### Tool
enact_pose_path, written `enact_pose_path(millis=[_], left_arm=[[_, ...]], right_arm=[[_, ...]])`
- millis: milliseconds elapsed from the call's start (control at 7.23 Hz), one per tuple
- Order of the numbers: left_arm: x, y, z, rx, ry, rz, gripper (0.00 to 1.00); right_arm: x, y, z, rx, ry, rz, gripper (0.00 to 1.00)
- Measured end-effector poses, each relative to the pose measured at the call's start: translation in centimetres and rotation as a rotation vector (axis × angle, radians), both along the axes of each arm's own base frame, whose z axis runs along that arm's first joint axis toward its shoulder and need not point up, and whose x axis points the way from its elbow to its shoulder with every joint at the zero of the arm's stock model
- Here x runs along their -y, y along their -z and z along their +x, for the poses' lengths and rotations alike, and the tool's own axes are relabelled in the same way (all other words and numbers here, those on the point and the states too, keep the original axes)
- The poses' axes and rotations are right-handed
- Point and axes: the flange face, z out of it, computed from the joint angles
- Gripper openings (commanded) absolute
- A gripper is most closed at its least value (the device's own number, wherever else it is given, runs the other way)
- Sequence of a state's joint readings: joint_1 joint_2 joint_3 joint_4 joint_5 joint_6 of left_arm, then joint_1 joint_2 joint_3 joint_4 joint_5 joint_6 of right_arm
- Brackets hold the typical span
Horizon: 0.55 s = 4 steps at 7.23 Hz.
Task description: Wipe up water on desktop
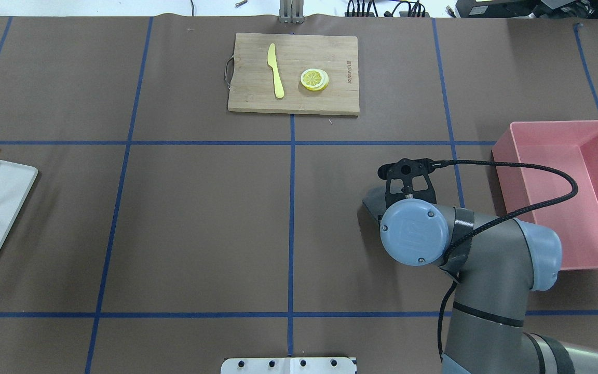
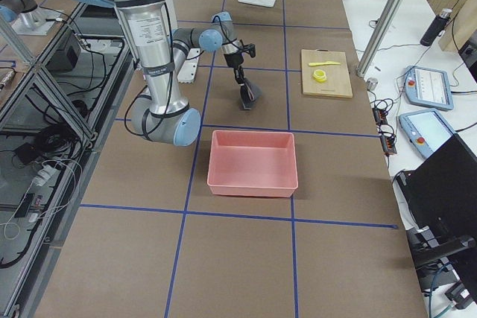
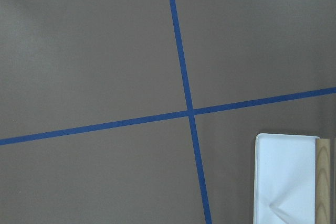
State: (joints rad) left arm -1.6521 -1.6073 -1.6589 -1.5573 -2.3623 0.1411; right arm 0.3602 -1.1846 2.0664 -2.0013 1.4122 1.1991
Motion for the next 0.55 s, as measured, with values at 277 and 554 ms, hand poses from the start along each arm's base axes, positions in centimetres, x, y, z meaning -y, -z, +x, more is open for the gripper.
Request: enact_pose_path(millis=[277,554], left_arm=[[0.0,0.0,0.0,0.0,-0.001,0.001,0.99],[0.0,-0.1,0.1,0.0,-0.001,-0.003,0.99]], right_arm=[[-1.9,-2.8,2.5,-0.176,0.065,-0.05,0.0],[-3.6,-1.6,1.4,-0.219,0.108,-0.059,0.0]])
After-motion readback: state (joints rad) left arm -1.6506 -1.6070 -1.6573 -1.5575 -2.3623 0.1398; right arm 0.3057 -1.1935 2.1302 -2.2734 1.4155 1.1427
